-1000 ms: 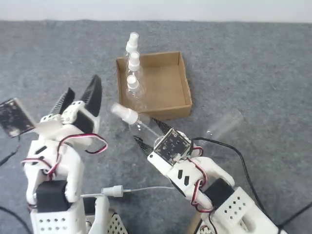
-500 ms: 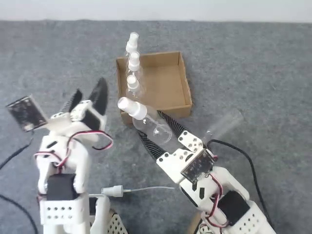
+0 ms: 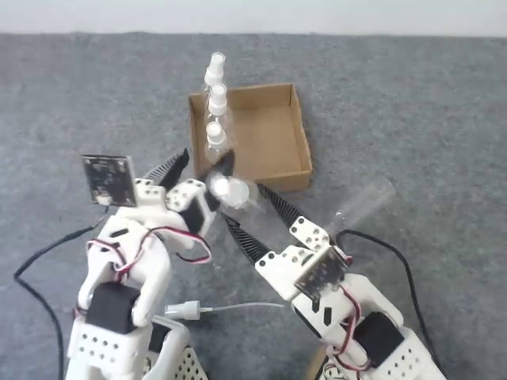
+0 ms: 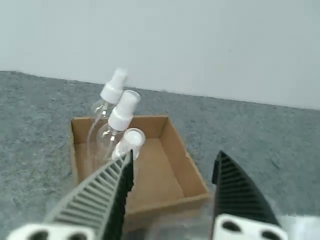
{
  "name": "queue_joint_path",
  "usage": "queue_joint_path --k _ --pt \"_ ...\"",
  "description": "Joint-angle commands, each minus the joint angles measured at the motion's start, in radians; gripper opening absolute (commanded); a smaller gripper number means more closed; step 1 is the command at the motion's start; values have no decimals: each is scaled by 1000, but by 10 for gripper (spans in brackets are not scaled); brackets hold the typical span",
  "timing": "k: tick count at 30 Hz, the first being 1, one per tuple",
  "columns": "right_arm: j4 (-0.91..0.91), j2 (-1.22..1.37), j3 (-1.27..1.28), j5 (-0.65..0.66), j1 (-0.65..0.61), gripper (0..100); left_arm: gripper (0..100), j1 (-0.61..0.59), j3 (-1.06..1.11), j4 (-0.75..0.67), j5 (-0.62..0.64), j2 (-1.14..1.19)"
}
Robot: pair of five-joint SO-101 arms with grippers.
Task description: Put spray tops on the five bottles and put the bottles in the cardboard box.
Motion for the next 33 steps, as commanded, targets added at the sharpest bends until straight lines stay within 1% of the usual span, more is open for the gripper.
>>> queue_joint_path --k 1,5,10,21,28,30,33 --pt "15 -13 -11 12 -21 7 246 132 -10 48 -84 -3" --pt "39 -13 -17 12 -21 7 246 130 -10 51 -94 -3" --pt "41 -13 -17 12 -21 7 246 64 -30 52 -87 -35" --pt "70 -13 -18 12 -21 7 246 -92 -13 109 -87 -344" --pt "225 -13 -103 3 -19 7 246 -262 -50 94 -92 -354" --pt "249 -13 -121 3 -19 7 246 -292 -45 95 -92 -359" --pt "280 -13 -133 5 -19 7 246 -327 -47 138 -94 -362"
